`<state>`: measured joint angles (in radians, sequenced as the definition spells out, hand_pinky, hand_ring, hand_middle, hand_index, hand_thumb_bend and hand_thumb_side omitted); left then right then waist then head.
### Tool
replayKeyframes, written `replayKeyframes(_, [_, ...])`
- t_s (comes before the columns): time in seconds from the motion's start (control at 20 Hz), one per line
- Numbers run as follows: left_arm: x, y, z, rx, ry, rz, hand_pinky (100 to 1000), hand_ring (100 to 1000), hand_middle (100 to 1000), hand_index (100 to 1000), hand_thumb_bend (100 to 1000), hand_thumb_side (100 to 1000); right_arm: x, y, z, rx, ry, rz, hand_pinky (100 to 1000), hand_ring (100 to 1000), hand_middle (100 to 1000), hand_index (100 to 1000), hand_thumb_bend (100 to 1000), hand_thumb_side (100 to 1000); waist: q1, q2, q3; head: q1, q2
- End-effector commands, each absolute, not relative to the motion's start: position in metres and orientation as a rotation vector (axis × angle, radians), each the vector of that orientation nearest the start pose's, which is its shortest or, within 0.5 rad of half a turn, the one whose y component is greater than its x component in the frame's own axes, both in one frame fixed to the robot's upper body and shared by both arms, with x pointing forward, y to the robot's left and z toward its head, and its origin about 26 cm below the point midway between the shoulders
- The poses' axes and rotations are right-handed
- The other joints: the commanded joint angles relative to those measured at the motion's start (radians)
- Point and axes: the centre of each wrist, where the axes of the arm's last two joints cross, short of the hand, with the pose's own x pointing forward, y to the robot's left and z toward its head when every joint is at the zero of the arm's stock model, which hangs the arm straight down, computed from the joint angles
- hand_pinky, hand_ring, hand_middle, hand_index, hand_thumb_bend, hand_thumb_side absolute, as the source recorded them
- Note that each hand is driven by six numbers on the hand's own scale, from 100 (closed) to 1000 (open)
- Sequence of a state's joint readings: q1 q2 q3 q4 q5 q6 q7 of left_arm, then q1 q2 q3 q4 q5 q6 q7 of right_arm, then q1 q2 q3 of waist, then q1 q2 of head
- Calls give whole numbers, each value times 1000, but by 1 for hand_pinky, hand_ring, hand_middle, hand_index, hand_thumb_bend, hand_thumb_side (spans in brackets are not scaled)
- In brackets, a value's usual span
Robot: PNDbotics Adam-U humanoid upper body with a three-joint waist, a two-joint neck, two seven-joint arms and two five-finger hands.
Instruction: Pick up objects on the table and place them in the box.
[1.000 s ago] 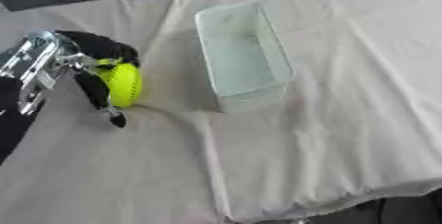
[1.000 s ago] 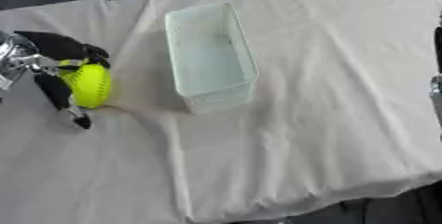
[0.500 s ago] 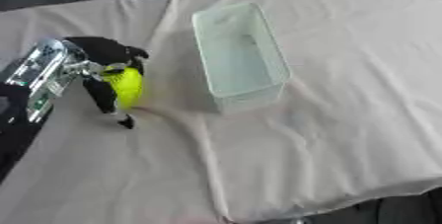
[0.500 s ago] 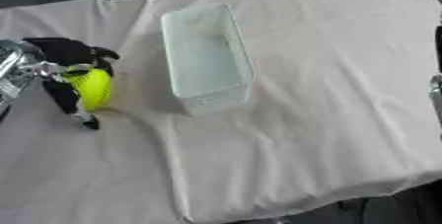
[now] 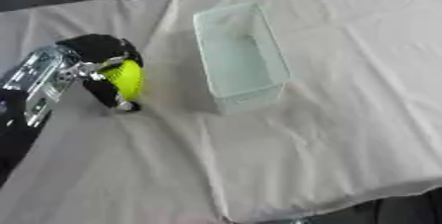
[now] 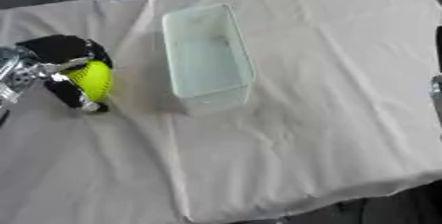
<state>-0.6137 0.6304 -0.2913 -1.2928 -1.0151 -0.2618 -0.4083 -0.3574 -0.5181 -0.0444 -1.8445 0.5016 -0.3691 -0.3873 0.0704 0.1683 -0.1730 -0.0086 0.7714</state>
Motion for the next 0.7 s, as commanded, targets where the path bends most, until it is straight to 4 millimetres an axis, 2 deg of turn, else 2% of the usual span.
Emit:
replayKeyframes(0.05, [407,316,142,1015,-1233,-1816,100,172,540,391,523,373,323,-312,219,1188,3150,-625,629,719,788,873,100,1000,-11,-5,-1,-1,-16])
replayKeyframes(0.2, [407,318,139,1049,-1317,-1716,100,136,522,388,455,381,323,-313,219,1191,3151,-620,628,718,788,872,100,1000,-15,-3,-1,-3,-18])
replayKeyframes(0.3, [406,318,142,1066,-1393,-1636,100,109,515,388,360,398,323,-313,219,1193,3151,-619,629,719,788,871,100,1000,-18,-3,-1,-4,-19])
replayKeyframes(0.35, [405,318,146,1071,-1431,-1600,100,109,515,388,360,398,323,-313,219,1194,3151,-620,629,719,788,871,100,1000,-19,-3,-1,-5,-19])
replayKeyframes(0.5, [401,314,176,1100,-1570,-1515,100,100,502,396,263,403,322,-314,218,1199,3152,-629,630,719,789,870,100,1000,-23,-10,2,-8,-17])
replayKeyframes(0.6, [396,312,205,1125,-1649,-1482,100,100,490,390,233,386,322,-314,217,1203,3152,-641,631,720,789,870,100,1000,-23,-18,6,-10,-15])
replayKeyframes(0.7, [388,310,238,1157,-1710,-1465,100,100,487,387,242,369,322,-316,215,1208,3154,-656,631,720,790,869,100,1000,-21,-28,11,-13,-12])
